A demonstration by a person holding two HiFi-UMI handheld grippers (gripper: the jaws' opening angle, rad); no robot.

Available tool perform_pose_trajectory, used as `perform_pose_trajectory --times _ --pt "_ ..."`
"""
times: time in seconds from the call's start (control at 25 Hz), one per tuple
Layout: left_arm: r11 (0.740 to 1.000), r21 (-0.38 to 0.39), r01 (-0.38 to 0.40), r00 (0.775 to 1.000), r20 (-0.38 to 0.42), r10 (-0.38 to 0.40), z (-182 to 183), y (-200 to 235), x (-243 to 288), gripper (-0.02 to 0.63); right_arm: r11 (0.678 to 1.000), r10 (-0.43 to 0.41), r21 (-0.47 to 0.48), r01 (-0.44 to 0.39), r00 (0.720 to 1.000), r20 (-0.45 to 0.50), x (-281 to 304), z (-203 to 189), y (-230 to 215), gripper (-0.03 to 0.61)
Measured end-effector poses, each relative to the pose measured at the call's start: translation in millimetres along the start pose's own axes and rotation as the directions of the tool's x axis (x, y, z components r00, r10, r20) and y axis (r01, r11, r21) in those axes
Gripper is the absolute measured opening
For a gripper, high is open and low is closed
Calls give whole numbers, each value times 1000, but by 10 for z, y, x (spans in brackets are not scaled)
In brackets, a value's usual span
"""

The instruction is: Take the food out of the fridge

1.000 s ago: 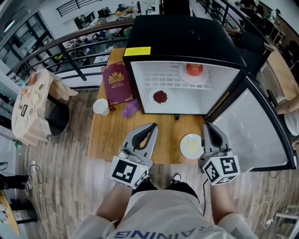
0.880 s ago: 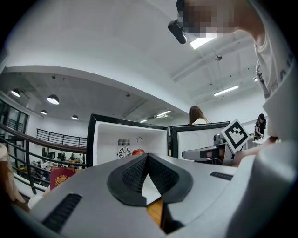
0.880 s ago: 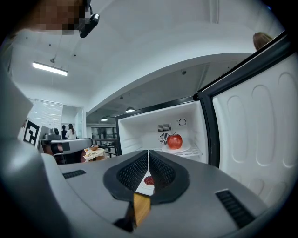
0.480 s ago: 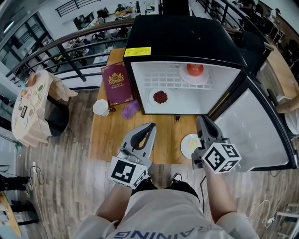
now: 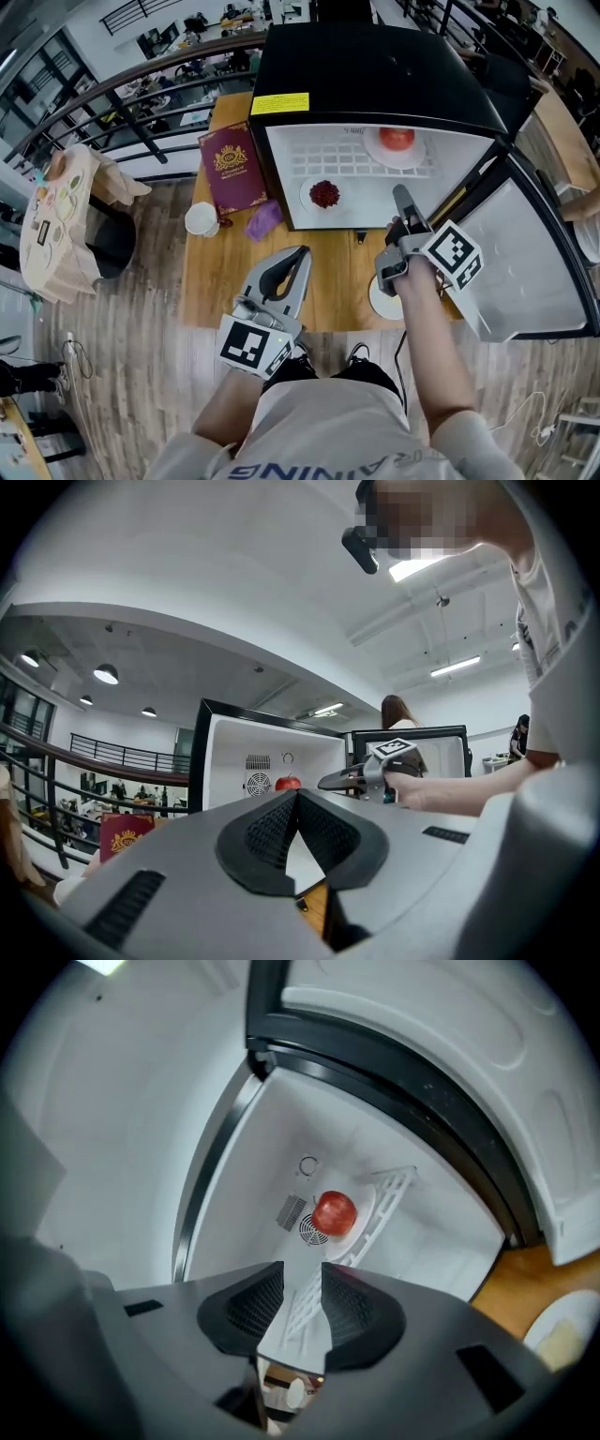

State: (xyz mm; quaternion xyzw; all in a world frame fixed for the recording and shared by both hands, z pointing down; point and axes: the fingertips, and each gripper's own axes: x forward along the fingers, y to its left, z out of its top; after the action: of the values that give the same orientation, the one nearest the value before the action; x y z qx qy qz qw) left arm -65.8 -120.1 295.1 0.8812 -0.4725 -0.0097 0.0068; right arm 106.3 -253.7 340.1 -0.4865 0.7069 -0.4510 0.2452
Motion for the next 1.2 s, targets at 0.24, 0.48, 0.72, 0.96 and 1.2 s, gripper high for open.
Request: perform_pose_trajectory --times 0.24,0.48,0.72,0.96,1.2 --pt "999 11 40 999 6 -40 -28 104 72 8 959 -79 280 51 993 92 347 171 -368 117" --pt "998 5 58 998 -9 -57 -70 201 106 8 912 -142 402 85 983 113 535 253 -606 117" --pt "998 4 56 998 -1 -56 -71 247 81 8 896 -166 434 99 979 119 640 316 -660 117" --pt "998 4 57 998 1 -57 -44 243 106 8 881 -185 460 112 976 116 702 353 -640 117" --pt "998 -4 62 998 -1 -62 -59 195 105 8 859 -235 485 162 967 94 693 360 -670 117"
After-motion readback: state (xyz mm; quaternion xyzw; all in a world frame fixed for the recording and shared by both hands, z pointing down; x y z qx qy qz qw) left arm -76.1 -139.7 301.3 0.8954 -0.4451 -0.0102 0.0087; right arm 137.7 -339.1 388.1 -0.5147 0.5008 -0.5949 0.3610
